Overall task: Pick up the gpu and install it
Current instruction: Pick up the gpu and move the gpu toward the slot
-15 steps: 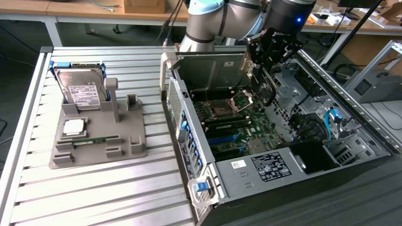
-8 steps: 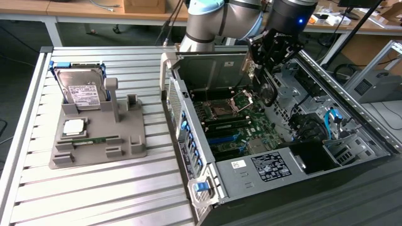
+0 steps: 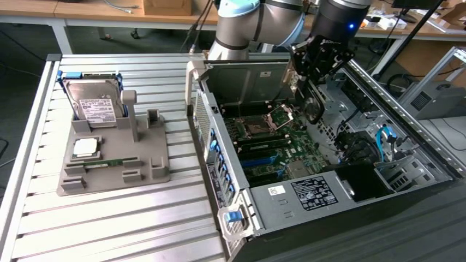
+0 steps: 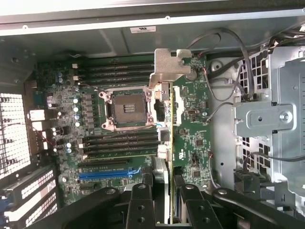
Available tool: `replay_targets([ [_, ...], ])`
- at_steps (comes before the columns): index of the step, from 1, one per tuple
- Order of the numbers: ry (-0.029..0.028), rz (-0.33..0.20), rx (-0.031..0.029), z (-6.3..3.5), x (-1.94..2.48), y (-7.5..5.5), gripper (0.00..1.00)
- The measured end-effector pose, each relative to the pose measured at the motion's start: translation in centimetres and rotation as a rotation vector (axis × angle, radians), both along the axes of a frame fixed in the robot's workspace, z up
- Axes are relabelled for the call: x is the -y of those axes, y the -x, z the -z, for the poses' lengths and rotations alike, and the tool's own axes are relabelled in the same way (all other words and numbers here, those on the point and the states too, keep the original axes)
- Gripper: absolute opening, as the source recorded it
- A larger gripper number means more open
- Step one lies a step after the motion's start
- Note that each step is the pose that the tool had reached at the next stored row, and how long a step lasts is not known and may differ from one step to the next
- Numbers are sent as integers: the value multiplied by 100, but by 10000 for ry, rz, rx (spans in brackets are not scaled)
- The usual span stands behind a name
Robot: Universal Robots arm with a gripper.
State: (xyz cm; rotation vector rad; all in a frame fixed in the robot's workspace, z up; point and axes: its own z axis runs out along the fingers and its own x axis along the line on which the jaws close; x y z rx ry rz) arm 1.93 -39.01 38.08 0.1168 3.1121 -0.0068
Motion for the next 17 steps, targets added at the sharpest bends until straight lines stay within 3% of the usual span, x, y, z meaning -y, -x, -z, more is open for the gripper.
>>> replay_targets([
  [17, 1, 0, 0, 49, 2, -139, 27],
])
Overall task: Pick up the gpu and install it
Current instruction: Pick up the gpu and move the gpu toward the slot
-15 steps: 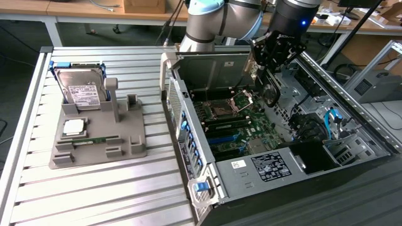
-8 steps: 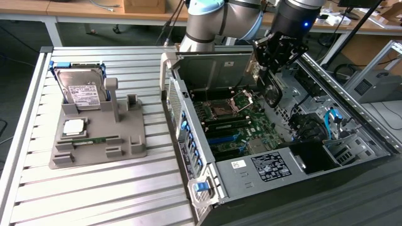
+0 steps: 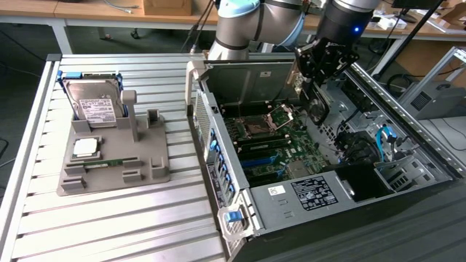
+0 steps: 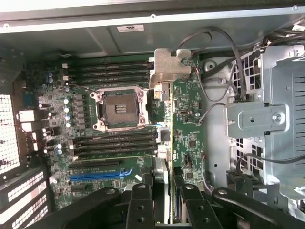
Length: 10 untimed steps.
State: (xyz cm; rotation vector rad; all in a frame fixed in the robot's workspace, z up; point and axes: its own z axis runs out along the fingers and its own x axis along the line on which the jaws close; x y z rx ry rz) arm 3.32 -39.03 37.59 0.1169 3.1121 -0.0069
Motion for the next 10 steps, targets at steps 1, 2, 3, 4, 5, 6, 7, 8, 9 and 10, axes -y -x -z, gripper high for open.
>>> replay_targets([
  [1, -1, 0, 0, 3, 0, -5, 27],
  [2, -1, 0, 0, 5, 0, -9, 27],
  [3, -1, 0, 0, 8, 0, -14, 27],
  [4, -1, 0, 1, 10, 0, -19, 27],
  [5, -1, 1, 0, 12, 0, -22, 27],
  [6, -1, 0, 0, 16, 0, -29, 27],
  [7, -1, 0, 0, 19, 0, -35, 27],
  [8, -1, 0, 0, 23, 0, -43, 27],
  [9, -1, 0, 0, 26, 0, -49, 27],
  [10, -1, 0, 1, 28, 0, -53, 27],
])
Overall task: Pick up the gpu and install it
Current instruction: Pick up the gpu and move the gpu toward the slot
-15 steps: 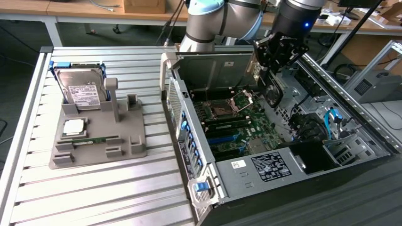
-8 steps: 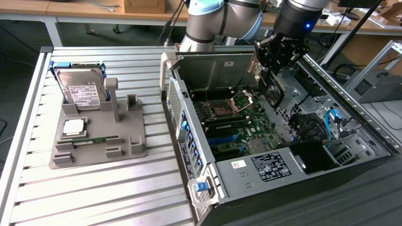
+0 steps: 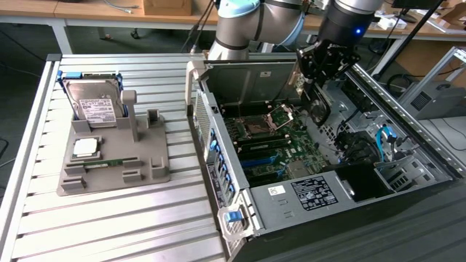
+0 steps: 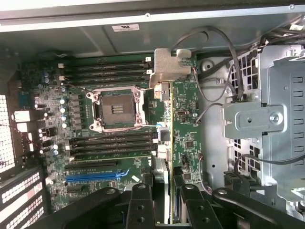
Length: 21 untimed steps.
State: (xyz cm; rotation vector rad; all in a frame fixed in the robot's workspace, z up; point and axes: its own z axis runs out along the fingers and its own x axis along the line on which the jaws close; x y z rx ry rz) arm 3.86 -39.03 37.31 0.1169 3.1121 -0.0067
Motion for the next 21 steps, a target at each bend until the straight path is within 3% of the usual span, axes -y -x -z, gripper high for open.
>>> replay_targets([
  [21, 0, 0, 0, 68, 3, -47, 27],
])
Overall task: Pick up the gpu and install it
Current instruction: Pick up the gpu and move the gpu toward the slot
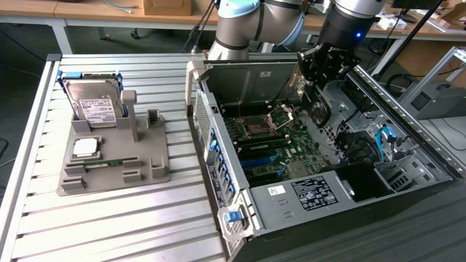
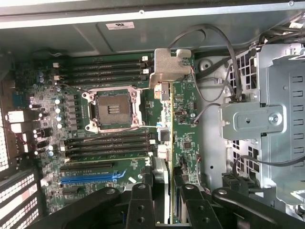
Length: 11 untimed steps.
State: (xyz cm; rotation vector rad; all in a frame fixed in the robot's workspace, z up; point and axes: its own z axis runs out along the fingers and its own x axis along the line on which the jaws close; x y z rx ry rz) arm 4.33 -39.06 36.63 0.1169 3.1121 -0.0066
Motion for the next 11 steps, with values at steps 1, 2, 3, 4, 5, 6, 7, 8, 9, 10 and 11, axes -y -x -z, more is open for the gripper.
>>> replay_targets([
  [1, 0, 0, 0, 5, 0, 0, 27],
  [2, 1, 0, 0, 12, 0, 0, 27],
  [3, 0, 0, 0, 17, 0, 0, 27],
  [4, 0, 0, 0, 22, 1, 0, 27],
  [5, 0, 0, 0, 27, 1, 0, 27],
  [6, 1, 0, 0, 31, 1, 0, 27],
  [7, 1, 0, 0, 40, 1, 0, 27],
  [8, 0, 0, 0, 48, 2, 0, 27],
  [9, 0, 0, 0, 54, 2, 0, 27],
  [10, 1, 0, 0, 58, 2, 0, 27],
  [11, 1, 0, 0, 64, 3, 0, 27],
])
